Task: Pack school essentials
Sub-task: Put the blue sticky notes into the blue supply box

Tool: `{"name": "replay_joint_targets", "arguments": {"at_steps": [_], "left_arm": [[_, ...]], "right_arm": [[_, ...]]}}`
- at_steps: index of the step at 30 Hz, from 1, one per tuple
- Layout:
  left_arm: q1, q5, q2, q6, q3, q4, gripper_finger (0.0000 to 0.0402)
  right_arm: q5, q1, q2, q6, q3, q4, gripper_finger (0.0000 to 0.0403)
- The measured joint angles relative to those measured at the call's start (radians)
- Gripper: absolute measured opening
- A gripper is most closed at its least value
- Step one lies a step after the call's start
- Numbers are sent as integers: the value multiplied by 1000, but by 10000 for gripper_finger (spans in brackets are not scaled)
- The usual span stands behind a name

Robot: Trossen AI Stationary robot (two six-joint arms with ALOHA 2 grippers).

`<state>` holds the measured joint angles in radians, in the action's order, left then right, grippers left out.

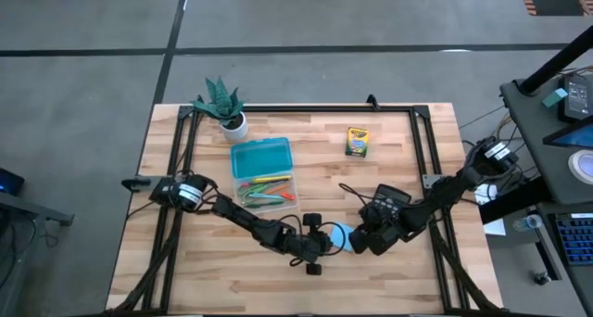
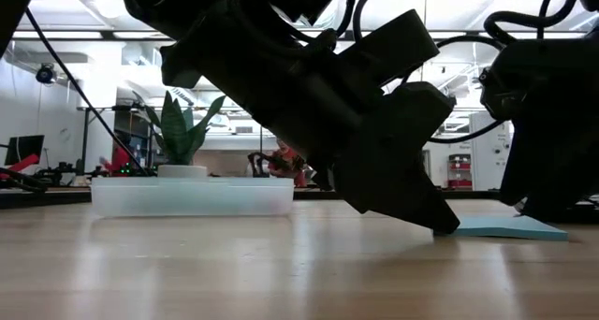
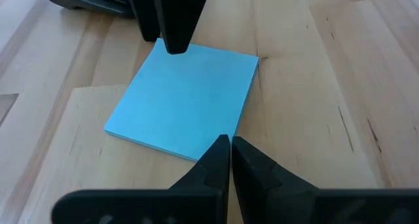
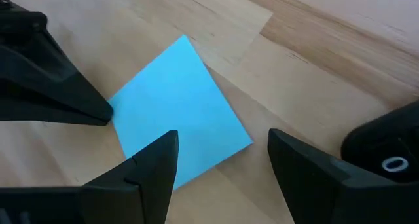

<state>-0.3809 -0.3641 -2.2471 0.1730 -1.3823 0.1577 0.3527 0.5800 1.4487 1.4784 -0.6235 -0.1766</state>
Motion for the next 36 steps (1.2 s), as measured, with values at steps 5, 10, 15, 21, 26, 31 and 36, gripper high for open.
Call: {"name": "replay_joint_targets", "arguments": {"at_steps": [5, 10, 15, 21, 26, 31, 36], "left_arm": [[1, 1, 0, 0, 1, 1, 0], [1, 2, 0, 0, 1, 1, 0], [2, 4, 0, 0, 2, 1, 0], [2, 4, 0, 0, 2, 1, 0], [2, 4, 0, 0, 2, 1, 0], [2, 3, 0, -1, 2, 1, 0], [2, 3, 0, -1, 2, 2, 0]], "right_arm": [[-2, -1, 8, -21, 0, 39, 226], [-5, -1, 14, -54, 1, 62, 226], [-9, -1, 42, -104, 2, 162, 226], [-14, -1, 41, -133, 2, 168, 213], [-20, -1, 41, -138, 2, 172, 174], [-20, 0, 38, -152, 2, 171, 124], [-18, 0, 38, -156, 2, 171, 79]]}}
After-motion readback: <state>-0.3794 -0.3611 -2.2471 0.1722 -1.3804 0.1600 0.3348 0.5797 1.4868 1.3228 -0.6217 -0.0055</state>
